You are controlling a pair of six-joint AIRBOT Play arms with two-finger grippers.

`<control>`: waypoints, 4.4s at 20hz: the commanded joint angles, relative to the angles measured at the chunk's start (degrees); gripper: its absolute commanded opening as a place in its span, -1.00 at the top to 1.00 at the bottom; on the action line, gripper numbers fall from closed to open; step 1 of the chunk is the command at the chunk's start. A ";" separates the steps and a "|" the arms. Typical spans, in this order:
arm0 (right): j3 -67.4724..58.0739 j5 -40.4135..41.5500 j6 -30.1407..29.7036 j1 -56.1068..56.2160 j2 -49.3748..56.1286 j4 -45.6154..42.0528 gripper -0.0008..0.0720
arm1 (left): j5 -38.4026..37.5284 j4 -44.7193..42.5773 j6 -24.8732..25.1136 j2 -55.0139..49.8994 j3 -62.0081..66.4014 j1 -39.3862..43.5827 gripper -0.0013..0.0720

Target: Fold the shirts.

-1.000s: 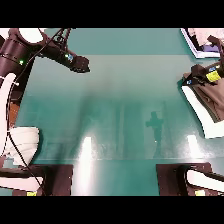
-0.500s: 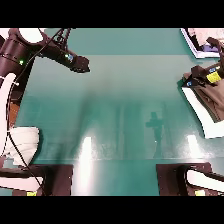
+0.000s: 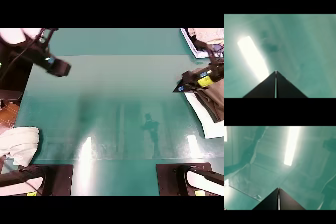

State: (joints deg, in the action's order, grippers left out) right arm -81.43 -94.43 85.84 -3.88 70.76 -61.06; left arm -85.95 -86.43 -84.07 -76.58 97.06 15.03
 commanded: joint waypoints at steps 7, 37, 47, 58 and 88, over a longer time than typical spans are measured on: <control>20.35 13.29 -0.85 18.18 -9.66 -0.02 0.93 | -6.69 -29.57 -16.48 25.24 -41.88 -0.07 -0.99; -2.64 21.00 -0.81 23.39 -10.25 -0.61 0.93 | 10.05 25.07 11.21 22.38 -3.02 1.49 0.89; -13.05 17.97 2.56 13.86 -10.25 -3.41 0.93 | 16.50 22.29 14.16 -8.02 -2.45 10.71 -0.42; -12.98 15.65 2.62 10.93 -10.25 -3.48 0.93 | 17.25 33.77 6.51 3.69 -35.56 5.70 -0.69; 15.41 26.10 -3.65 21.99 3.67 11.15 -0.27 | 12.39 5.79 1.95 25.49 -24.74 1.97 0.89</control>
State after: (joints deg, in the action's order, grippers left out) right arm -73.21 -77.71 86.06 13.89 69.65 -58.54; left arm -71.44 -79.31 -82.19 -51.72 71.59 17.65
